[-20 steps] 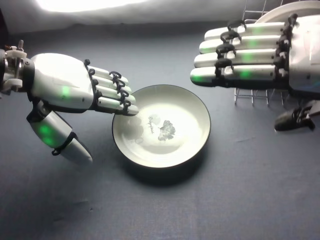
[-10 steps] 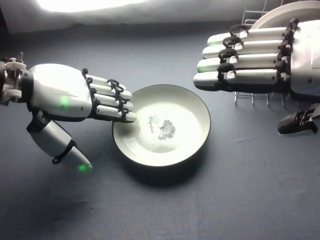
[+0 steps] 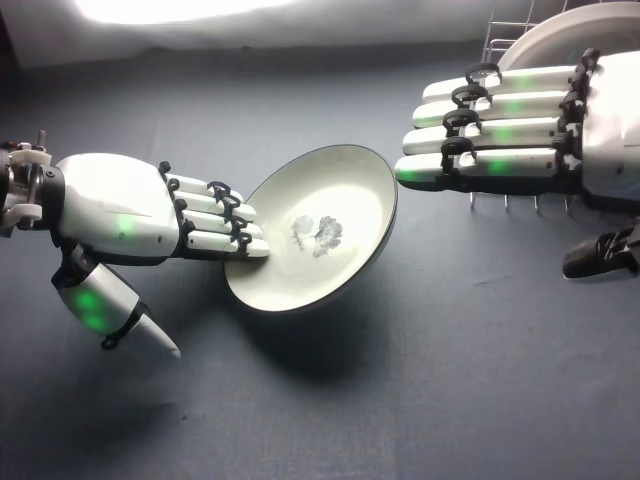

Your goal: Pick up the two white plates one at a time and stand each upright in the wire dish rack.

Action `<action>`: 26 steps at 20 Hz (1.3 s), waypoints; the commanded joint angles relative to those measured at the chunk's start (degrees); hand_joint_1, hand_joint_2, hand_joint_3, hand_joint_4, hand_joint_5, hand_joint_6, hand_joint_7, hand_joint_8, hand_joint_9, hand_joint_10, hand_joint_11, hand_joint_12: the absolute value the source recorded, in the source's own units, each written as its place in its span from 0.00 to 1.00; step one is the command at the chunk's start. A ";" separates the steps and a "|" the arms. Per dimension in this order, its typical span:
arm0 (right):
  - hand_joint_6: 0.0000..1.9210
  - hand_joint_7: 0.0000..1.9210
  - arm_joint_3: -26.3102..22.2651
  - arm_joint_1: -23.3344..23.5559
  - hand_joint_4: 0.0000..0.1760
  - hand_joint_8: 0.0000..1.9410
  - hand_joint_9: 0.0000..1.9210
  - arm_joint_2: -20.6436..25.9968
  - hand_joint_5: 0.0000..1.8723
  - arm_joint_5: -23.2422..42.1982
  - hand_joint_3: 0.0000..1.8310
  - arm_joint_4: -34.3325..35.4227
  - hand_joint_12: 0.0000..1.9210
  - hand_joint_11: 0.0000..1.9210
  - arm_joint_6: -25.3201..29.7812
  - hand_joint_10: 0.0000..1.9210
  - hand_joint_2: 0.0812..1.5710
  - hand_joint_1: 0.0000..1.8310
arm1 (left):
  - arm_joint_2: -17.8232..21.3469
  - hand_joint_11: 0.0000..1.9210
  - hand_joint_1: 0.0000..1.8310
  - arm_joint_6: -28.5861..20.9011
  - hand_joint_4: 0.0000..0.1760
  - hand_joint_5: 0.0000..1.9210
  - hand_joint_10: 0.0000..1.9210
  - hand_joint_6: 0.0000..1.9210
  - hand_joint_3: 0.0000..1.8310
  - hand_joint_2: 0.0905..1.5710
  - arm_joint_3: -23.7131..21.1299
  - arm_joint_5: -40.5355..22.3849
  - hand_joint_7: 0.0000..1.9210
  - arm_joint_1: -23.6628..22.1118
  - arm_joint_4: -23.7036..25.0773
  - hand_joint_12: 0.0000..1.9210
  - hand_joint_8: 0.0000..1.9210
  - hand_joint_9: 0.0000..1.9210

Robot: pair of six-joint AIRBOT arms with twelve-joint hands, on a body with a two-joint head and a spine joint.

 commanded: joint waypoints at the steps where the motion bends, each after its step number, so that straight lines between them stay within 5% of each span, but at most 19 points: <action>1: 0.00 0.00 -0.28 0.36 0.00 0.00 0.00 -0.27 0.00 2.40 0.01 3.20 0.00 0.00 -0.22 0.00 0.57 0.69 | -0.42 0.00 0.00 -0.03 0.00 0.00 0.00 0.00 0.00 0.62 -0.25 -2.82 0.00 0.44 0.25 0.00 0.00 0.00; 8: 0.00 0.00 0.25 0.76 0.00 0.00 0.00 -4.56 0.00 -3.77 0.00 1.29 0.00 0.00 -0.41 0.00 0.57 0.69 | -0.38 0.01 0.00 -0.03 0.00 0.01 0.00 0.00 0.00 0.62 -0.05 -2.93 0.01 0.39 -0.04 0.00 0.00 0.00; 26: 0.00 0.00 19.51 1.65 0.00 0.00 0.00 -27.27 0.00 -10.48 0.00 -1.99 0.01 0.02 -1.04 0.00 0.58 0.72 | -0.49 0.00 0.00 -0.11 0.00 0.01 0.00 0.00 0.00 0.62 0.22 -3.16 0.01 0.04 -0.37 0.00 0.00 0.00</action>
